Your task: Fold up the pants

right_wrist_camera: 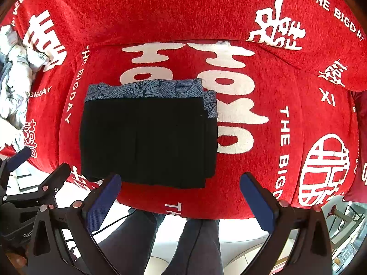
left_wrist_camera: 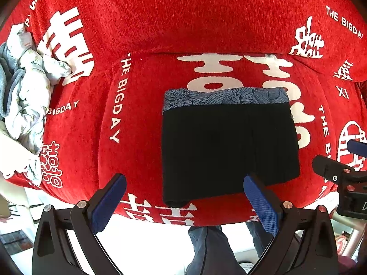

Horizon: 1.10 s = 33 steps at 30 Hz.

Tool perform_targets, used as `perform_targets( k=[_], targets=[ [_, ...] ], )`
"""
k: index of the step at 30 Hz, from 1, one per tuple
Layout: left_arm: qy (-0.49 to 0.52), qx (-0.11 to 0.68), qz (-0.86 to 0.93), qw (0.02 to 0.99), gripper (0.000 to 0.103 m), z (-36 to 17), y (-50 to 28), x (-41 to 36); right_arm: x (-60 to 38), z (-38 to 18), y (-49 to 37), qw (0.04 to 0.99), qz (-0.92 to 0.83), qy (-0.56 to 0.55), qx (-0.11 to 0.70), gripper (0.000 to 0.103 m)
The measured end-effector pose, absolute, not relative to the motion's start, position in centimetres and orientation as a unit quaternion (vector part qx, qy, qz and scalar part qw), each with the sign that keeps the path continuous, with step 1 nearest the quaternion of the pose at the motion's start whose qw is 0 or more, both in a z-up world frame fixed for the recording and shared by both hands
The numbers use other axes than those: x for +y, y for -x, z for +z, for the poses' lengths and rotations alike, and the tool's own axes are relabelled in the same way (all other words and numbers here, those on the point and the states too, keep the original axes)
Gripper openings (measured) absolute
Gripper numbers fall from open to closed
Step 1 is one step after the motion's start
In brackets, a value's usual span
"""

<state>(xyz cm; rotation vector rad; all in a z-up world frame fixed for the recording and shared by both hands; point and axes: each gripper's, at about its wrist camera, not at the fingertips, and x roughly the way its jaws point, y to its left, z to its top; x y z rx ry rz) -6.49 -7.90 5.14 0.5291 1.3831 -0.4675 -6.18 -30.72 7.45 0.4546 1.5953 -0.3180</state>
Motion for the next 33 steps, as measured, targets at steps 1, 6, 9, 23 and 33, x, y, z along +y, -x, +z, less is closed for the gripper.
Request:
perform_targets(
  k=[1, 6, 9, 23, 33],
  targets=[
    [-0.239, 0.624, -0.210, 0.714, 0.102, 5.17, 6.50, -7.90, -30.71, 7.46, 6.18, 0.664, -0.141, -0.201, 0.706, 0.103],
    [-0.236, 0.623, -0.211, 0.715, 0.102, 5.31, 6.61, -7.98, -30.67, 7.44, 6.22, 0.664, -0.141, -0.201, 0.706, 0.103],
    [-0.235, 0.624, -0.210, 0.715, 0.102, 5.30, 6.58, -7.93, -30.50, 7.39, 6.15, 0.664, -0.140, -0.200, 0.706, 0.103],
    [-0.233, 0.631, -0.207, 0.710, 0.102, 4.90, 6.57, -7.80, -30.29, 7.12, 6.03, 0.662, -0.137, -0.197, 0.710, 0.103],
    [-0.233, 0.628, -0.211, 0.712, 0.102, 4.94, 6.64, -7.78, -30.29, 7.10, 6.06, 0.662, -0.138, -0.198, 0.710, 0.103]
  ],
)
